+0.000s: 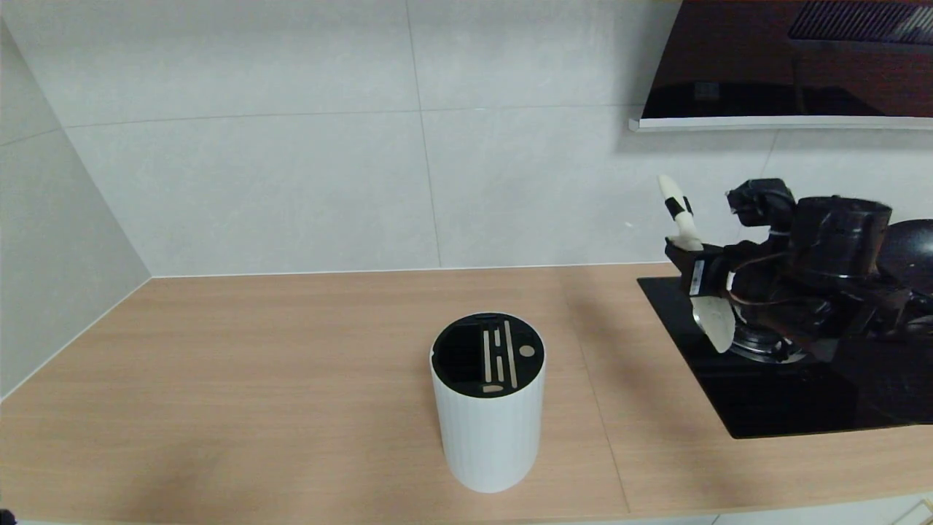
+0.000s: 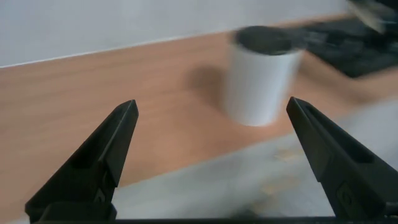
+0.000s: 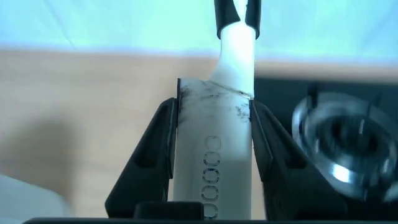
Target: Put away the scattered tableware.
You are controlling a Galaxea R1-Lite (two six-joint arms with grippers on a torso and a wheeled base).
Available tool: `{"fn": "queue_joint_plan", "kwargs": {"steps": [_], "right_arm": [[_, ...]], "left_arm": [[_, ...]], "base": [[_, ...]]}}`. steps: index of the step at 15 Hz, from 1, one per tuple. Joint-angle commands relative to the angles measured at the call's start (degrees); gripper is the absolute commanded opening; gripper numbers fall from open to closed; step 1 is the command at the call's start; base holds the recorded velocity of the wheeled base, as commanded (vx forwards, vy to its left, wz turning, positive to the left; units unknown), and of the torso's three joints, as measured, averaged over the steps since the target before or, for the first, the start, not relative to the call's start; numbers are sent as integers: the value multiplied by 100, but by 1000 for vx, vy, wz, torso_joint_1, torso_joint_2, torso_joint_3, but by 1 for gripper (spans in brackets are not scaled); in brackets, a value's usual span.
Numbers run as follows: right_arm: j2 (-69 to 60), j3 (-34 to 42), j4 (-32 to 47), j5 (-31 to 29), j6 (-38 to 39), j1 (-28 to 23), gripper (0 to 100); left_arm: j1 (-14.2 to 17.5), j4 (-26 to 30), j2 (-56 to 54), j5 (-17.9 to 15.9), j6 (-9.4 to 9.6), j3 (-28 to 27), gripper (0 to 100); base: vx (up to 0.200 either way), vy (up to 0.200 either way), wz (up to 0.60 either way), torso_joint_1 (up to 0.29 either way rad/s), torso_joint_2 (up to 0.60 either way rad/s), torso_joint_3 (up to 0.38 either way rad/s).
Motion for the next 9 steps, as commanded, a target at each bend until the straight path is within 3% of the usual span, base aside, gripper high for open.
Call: {"fn": "queue_joint_plan", "kwargs": {"steps": [1, 2, 4, 6, 7, 8, 9], "right_arm": [[-882, -509, 501, -21, -8, 501, 0], [-1145, -667, 976, -144, -8, 958, 0], [-1233, -799, 1301, -592, -8, 1494, 0], [-1295, -667, 1327, -803, 36, 1889, 0], [-1242, -553, 1327, -812, 36, 2004, 0], [-1163, -526, 1310, -812, 36, 2136, 0], [-1136, -509, 1301, -812, 54, 2355, 0]], "left_arm": [[-92, 60, 1705, -857, 13, -865, 100], [-382, 52, 2364, -1156, 4, -1111, 100], [-971, -300, 3410, -1174, -22, -1287, 100], [-1340, -1372, 4579, -1156, -198, -1357, 100], [-1454, -2084, 5097, -1086, -418, -1366, 100], [-1560, -2814, 5554, -963, -761, -1357, 100], [-1753, -3499, 5897, -752, -1279, -1322, 100]], "base": [[0, 0, 0, 0, 0, 0], [0, 0, 0, 0, 0, 0], [0, 0, 0, 0, 0, 0], [0, 0, 0, 0, 0, 0], [0, 0, 0, 0, 0, 0], [0, 0, 0, 0, 0, 0], [0, 0, 0, 0, 0, 0]]}}
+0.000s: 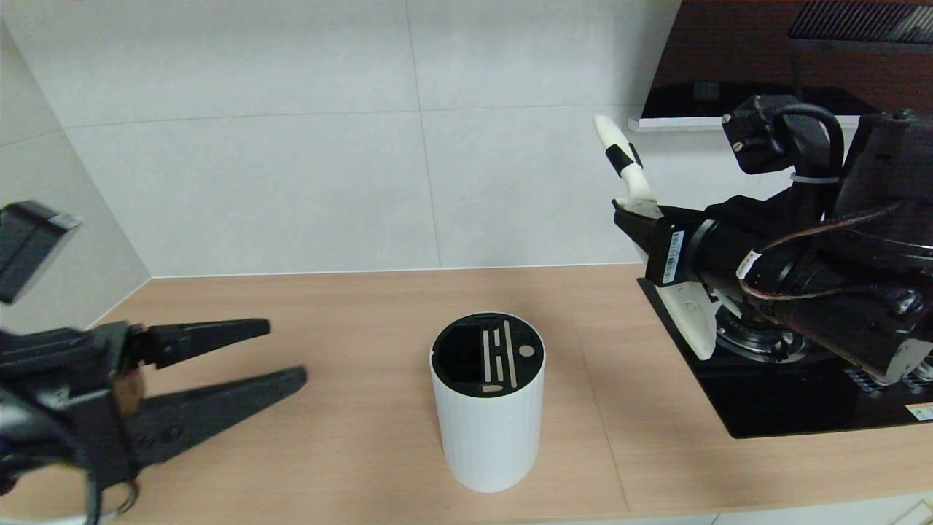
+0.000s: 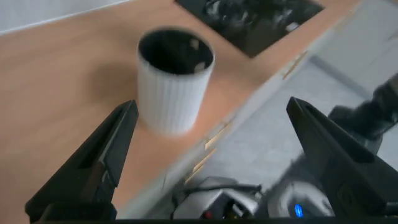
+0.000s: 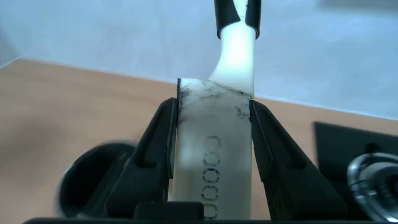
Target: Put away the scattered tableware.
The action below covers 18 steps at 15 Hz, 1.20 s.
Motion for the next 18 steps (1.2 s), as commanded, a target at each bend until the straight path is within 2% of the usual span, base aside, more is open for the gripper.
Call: {"fn": "queue_joint_plan", "kwargs": {"steps": [1, 2, 3, 4, 6, 8, 9, 10, 11, 12, 15, 16, 18], "right_arm": [[90, 92, -12, -1, 32, 459, 0], [160, 128, -21, -36, 59, 582, 0], [187, 136, -21, -98, 68, 696, 0], [230, 180, -21, -185, 112, 889, 0], [362, 259, -30, -185, 226, 1153, 0], [600, 286, -47, -203, 296, 1294, 0], [661, 365, -126, -203, 305, 1408, 0], [679, 409, -179, -203, 305, 1443, 0], [705, 497, -337, -221, 287, 1566, 0], [705, 497, -355, -247, 270, 1601, 0], [705, 523, -355, -361, 270, 1830, 0], [723, 541, -355, -370, 270, 1874, 0], [784, 541, -364, -370, 270, 1918, 0]], "left_arm": [[-729, -1818, 1825, 459, -1458, -55, 100], [-1037, -2495, 2062, 678, -2249, -81, 100], [-1221, -2943, 2194, 836, -2636, -99, 100], [-1590, -3743, 2546, 1214, -3119, -125, 100], [-1933, -4367, 2959, 1707, -3180, -143, 100], [-2021, -4472, 3003, 1733, -3418, -151, 100], [-2021, -4472, 2994, 1654, -3901, -248, 100], [-2021, -4472, 2994, 1636, -4059, -275, 100], [-2021, -4463, 3003, 1592, -4411, -362, 100], [-2021, -4446, 3020, 1601, -4516, -415, 100], [-2021, -4156, 3135, 1689, -4604, -591, 100], [-2030, -4147, 3170, 1698, -4701, -591, 100], [-2056, -4085, 3205, 1698, -4736, -600, 100]], "base": [[0, 0, 0, 0, 0, 0], [0, 0, 0, 0, 0, 0], [0, 0, 0, 0, 0, 0], [0, 0, 0, 0, 0, 0], [0, 0, 0, 0, 0, 0], [0, 0, 0, 0, 0, 0], [0, 0, 0, 0, 0, 0], [0, 0, 0, 0, 0, 0], [0, 0, 0, 0, 0, 0], [0, 0, 0, 0, 0, 0], [0, 0, 0, 0, 0, 0], [0, 0, 0, 0, 0, 0], [0, 0, 0, 0, 0, 0]]}}
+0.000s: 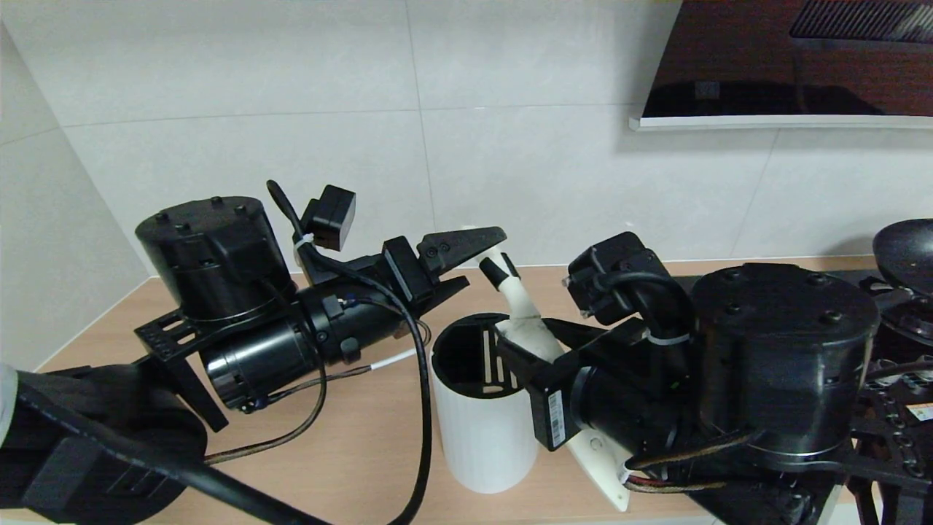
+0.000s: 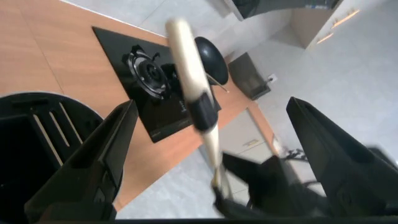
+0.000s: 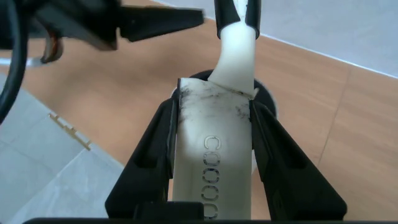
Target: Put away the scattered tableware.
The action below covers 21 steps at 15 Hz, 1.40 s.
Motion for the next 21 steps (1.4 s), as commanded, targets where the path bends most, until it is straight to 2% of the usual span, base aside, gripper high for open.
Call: {"fn": "queue_joint_plan", "kwargs": {"steps": [1, 12, 13, 21], "right_arm": [[88, 3, -9, -1, -1, 79, 0], [299, -6, -255, -132, -1, 115, 0], [299, -6, -255, -132, -1, 123, 0], [299, 3, -413, -168, -1, 115, 0]], "left_arm": [[-41, 26, 44, 1, 0, -27, 100], [-225, 158, 167, 27, -9, -36, 100], [-225, 158, 167, 36, -9, -36, 0], [-216, 131, 229, 54, 0, -45, 0]], "base": [[0, 0, 0, 0, 0, 0], [0, 0, 0, 0, 0, 0], [0, 0, 0, 0, 0, 0], [0, 0, 0, 0, 0, 0]]}}
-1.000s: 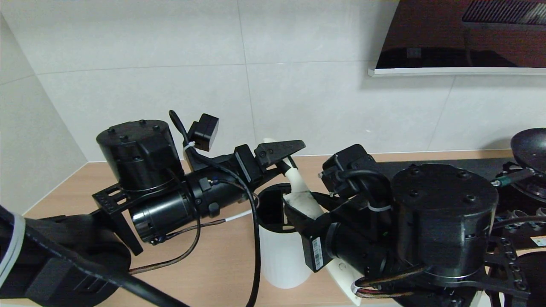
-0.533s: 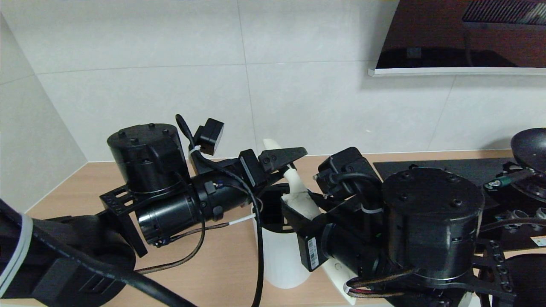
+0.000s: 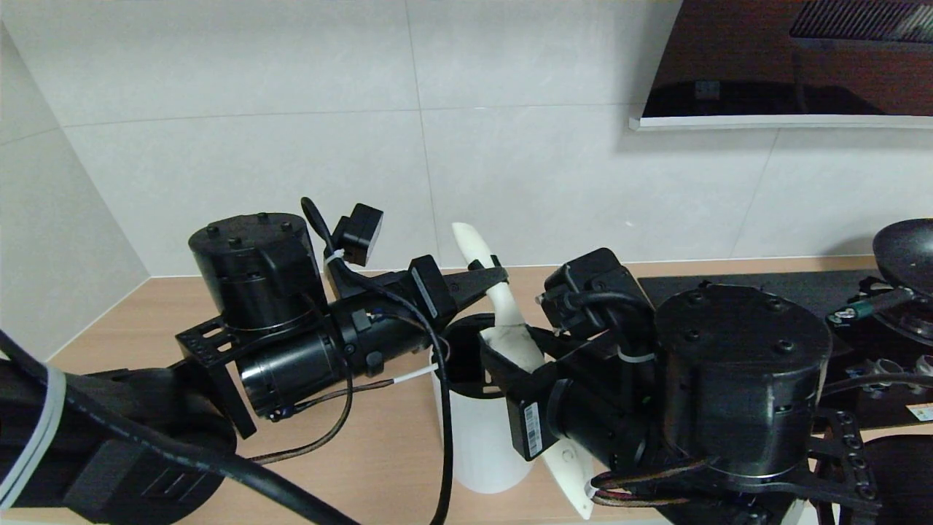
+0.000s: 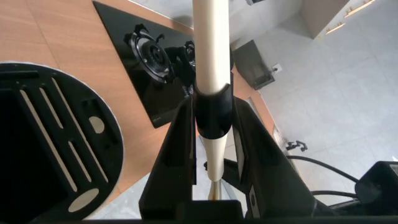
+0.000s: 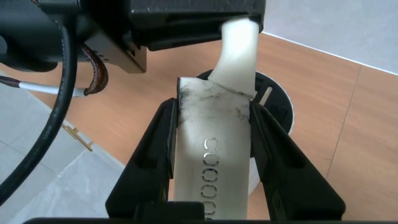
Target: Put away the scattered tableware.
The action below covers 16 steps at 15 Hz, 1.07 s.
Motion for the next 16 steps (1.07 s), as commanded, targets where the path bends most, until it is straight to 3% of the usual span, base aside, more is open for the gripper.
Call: {"fn": "queue_joint_plan", "kwargs": {"steps": [1, 3, 4, 8, 10, 11, 16], "right_arm": [[-3, 5, -10, -8, -1, -1, 0], [5, 5, -10, -8, 17, -1, 0], [32, -3, -10, -8, 17, -1, 100], [67, 49, -273, -25, 17, -1, 100], [-153, 181, -502, -25, -45, -80, 100], [-294, 208, -511, -25, -115, -159, 100], [-953, 243, -502, -8, -344, -827, 100]], "left_arm": [[-3, 7, -34, 8, 0, -5, 0], [-3, -2, -60, 8, 0, -5, 0], [-3, -37, -69, 8, 0, -5, 0], [-3, -195, -324, 25, 18, -5, 0], [49, -195, -676, 43, 141, -5, 0], [120, -195, -790, 43, 281, 4, 0], [682, -204, -1528, 43, 1512, 4, 0]], "base": [[0, 0, 0, 0, 0, 0], [0, 0, 0, 0, 0, 0], [0, 0, 0, 0, 0, 0], [0, 0, 0, 0, 0, 0], [0, 0, 0, 0, 0, 0], [0, 0, 0, 0, 0, 0], [0, 0, 0, 0, 0, 0]]}}
